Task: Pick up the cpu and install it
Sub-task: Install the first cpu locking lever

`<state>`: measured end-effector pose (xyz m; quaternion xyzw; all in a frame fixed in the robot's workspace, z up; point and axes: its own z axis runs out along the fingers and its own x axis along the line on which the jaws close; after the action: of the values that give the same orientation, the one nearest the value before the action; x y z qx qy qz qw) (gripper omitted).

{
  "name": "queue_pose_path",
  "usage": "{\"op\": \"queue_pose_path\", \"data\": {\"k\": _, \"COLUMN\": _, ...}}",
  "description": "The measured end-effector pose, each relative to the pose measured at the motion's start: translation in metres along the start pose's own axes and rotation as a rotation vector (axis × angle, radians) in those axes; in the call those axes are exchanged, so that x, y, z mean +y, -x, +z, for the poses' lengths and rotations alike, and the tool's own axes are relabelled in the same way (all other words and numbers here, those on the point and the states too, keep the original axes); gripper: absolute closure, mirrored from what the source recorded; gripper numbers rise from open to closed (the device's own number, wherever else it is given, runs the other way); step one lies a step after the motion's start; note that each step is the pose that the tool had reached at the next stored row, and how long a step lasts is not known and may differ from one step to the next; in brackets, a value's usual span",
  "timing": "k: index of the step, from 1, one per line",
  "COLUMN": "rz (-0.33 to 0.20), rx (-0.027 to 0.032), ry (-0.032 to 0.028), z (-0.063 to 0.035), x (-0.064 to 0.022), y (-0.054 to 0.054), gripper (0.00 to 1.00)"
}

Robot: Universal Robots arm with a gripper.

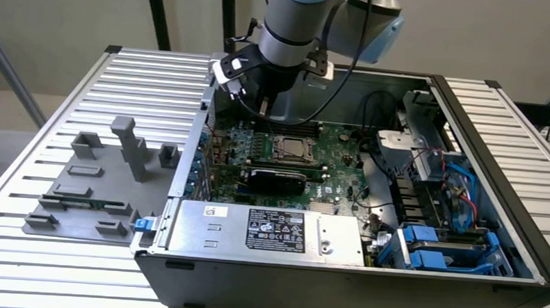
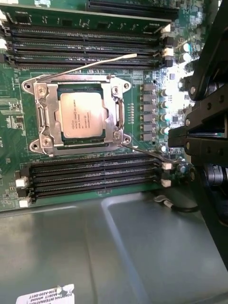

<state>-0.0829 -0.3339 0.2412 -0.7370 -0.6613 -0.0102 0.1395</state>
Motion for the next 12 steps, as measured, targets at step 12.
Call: {"op": "queue_pose_path", "data": {"k": 12, "rz": 0.043, "rx": 0.0791, "ry": -0.0039, "z": -0.0018, "x": -0.0131, "y": 0.001, "gripper": 0.89}}
